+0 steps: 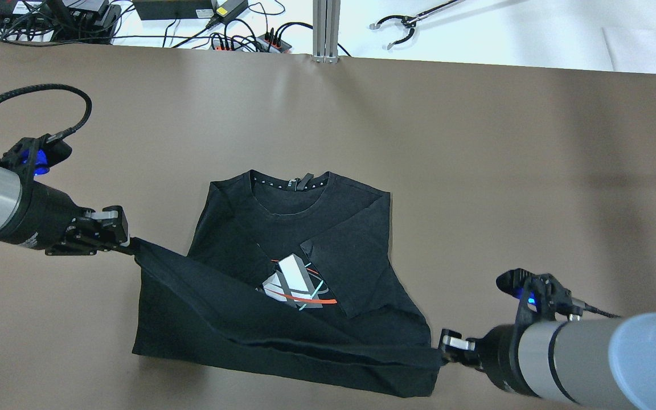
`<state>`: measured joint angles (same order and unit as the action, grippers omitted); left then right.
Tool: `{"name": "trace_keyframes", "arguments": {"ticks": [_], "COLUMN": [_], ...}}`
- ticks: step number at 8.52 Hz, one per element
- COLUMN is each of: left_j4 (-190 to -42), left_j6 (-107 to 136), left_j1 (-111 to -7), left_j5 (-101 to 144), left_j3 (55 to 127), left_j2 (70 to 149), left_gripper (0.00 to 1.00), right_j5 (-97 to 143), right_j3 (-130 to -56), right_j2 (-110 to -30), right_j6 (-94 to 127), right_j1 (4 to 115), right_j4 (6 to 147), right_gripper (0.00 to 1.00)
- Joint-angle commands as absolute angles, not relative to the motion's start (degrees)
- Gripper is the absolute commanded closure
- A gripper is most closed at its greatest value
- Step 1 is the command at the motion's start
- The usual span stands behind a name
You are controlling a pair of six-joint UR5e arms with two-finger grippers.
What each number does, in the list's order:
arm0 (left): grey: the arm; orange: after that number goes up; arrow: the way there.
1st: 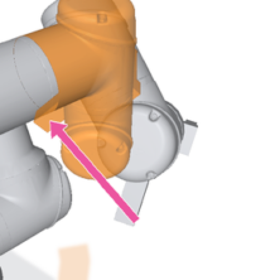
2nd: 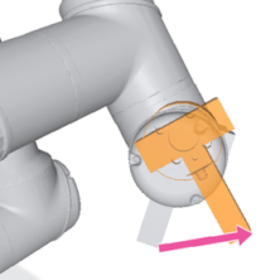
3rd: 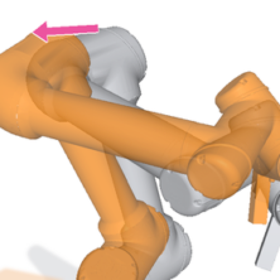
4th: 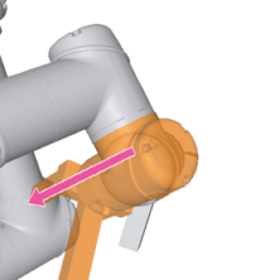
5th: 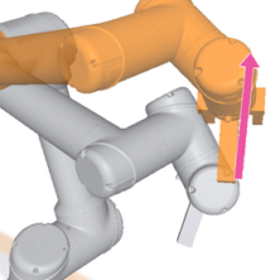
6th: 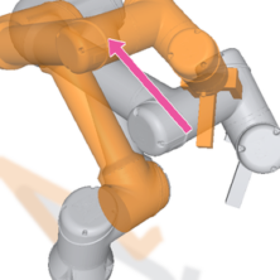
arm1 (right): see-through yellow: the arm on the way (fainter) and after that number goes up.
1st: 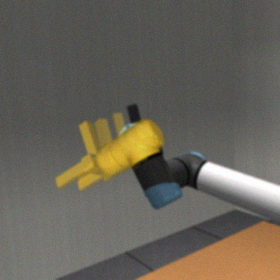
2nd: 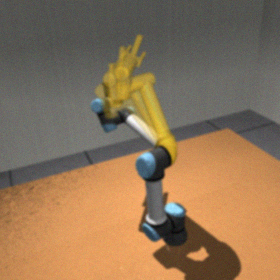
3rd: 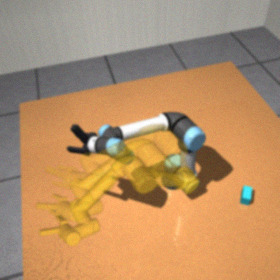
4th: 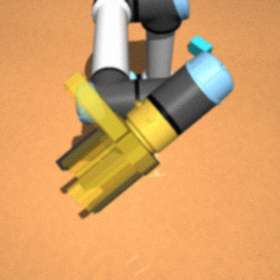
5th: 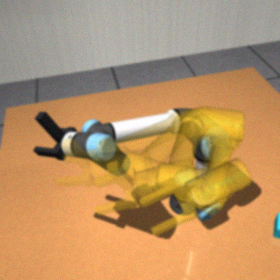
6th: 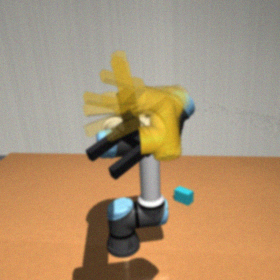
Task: Fold clothes
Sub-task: 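Lift the hem with both grippers and fold it over toward the collar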
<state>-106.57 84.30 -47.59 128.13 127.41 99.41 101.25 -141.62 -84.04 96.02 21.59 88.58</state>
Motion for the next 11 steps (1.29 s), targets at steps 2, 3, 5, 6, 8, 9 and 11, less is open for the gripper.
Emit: {"name": "trace_keyframes", "arguments": {"ticks": [2, 3, 5, 6, 8, 9, 11], "left_j4": [-106.4, -106.4, -106.6, -106.7, -107.0, -107.1, -107.5], "left_j6": [83.9, 83.9, 83.8, 83.7, 80.6, 79.8, 77.2], "left_j1": [-50.6, -50.6, -50.6, -50.6, -50.5, -50.4, -50.3], "left_j5": [120.7, 119.8, 116.5, 115.5, 113.3, 113.2, 112.6], "left_j3": [121.6, 118.1, 111.7, 107.8, 100.9, 99.2, 98.4], "left_j2": [102.5, 105.1, 109.0, 110.7, 113.3, 113.6, 113.7], "left_gripper": [1.00, 1.00, 1.00, 1.00, 1.00, 1.00, 0.40], "right_j5": [106.2, 108.3, 108.5, 108.2, 107.8, 106.3, 105.0], "right_j3": [-133.6, -130.6, -122.0, -118.4, -111.7, -109.1, -102.9], "right_j2": [-79.5, -77.5, -71.4, -69.3, -65.0, -64.3, -63.7], "right_j6": [88.6, 85.5, 83.8, 83.6, 82.5, 82.4, 80.4], "right_j1": [36.3, 39.8, 42.7, 42.8, 42.8, 42.8, 42.7], "right_j4": [88.9, 88.9, 88.7, 88.3, 88.1, 87.7, 81.2], "right_gripper": [1.00, 1.00, 1.00, 1.00, 1.00, 1.00, 0.61]}}
